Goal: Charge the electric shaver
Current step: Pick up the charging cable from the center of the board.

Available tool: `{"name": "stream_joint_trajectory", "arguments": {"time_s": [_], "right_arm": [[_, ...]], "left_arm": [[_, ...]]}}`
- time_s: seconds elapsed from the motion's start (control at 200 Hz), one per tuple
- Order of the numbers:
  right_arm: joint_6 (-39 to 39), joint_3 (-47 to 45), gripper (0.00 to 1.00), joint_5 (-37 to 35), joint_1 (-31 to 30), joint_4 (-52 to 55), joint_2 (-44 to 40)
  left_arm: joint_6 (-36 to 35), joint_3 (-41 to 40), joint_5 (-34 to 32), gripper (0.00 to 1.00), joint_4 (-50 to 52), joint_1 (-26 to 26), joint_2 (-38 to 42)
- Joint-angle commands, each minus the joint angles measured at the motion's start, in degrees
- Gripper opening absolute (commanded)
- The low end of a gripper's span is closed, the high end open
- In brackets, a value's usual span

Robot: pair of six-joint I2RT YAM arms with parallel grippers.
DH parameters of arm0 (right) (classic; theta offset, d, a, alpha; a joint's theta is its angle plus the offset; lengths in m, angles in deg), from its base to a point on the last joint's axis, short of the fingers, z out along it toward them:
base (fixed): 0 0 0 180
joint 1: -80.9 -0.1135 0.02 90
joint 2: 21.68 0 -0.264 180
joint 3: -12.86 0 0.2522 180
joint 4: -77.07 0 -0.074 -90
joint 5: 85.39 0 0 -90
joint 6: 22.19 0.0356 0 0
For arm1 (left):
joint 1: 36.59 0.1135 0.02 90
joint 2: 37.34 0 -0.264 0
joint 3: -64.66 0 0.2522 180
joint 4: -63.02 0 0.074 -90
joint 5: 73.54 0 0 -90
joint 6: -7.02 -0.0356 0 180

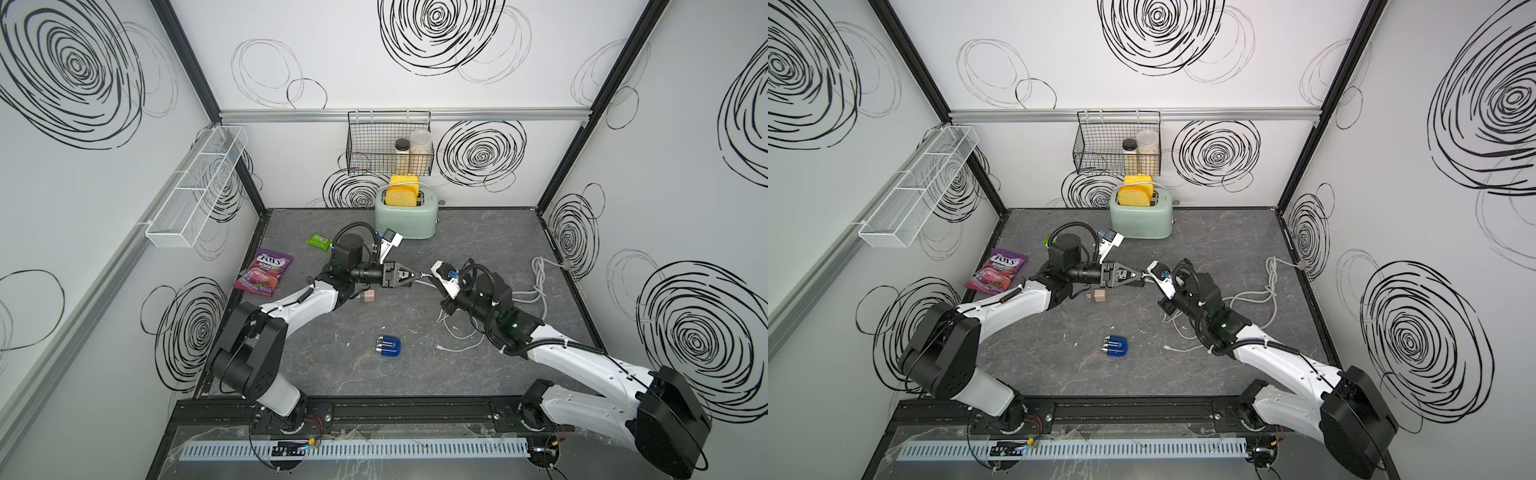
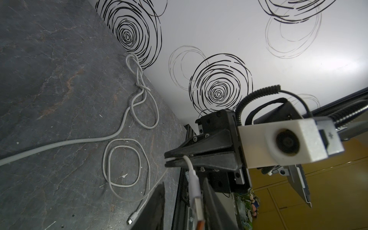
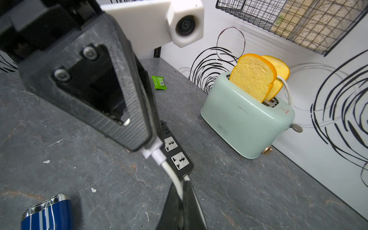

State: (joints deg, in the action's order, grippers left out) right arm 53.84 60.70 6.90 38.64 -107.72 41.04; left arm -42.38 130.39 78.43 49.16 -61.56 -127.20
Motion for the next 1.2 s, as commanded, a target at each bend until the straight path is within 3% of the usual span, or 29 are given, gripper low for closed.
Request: {"name": "stream_joint_trajectory", "arguments": {"time_s": [0.0, 0.115, 0.295, 0.465, 0.61, 0.76, 0.921, 1.196], "right_arm": [[-1.1, 0.3, 0.0, -0.7, -0.6, -0.3, 0.6], [-1.1, 0.0, 0.0, -0.9, -0.6, -0.4, 0.5], [-1.0, -0.1, 0.0, -1.0, -0.6, -0.3, 0.4], [-1.9, 0.1, 0.0, 1.5, -0.6, 0.5, -0.3], [-9.9, -3.4, 0.24, 3.1, -0.6, -3.0, -3.8], [-16.9, -3.7, 0.35, 8.3, 0.9, -2.8, -5.5], [-20.8, -1.6, 0.35, 12.4, 1.4, -1.9, -3.1], [-24.7, 0.1, 0.28, 15.3, 1.3, -5.3, 0.7]], "left_arm": [[0.4, 1.4, 1.3, 0.29, -3.0, 0.4, -0.4], [0.4, 1.2, 1.2, 0.22, -2.8, 0.4, -0.3], [-0.2, 1.1, 1.2, 0.0, -2.1, 0.5, -0.4], [-1.6, 1.4, 1.5, 0.0, -0.1, 0.4, -0.4], [-7.8, 4.3, 3.6, 0.0, 8.3, 0.6, -1.0], [-19.5, 9.7, 5.9, 0.0, 23.9, 1.0, -2.1], [-21.0, 10.4, 6.8, 0.0, 26.1, 1.5, -2.5], [-24.9, 12.4, 7.6, 0.0, 31.2, 1.7, -3.4]]}}
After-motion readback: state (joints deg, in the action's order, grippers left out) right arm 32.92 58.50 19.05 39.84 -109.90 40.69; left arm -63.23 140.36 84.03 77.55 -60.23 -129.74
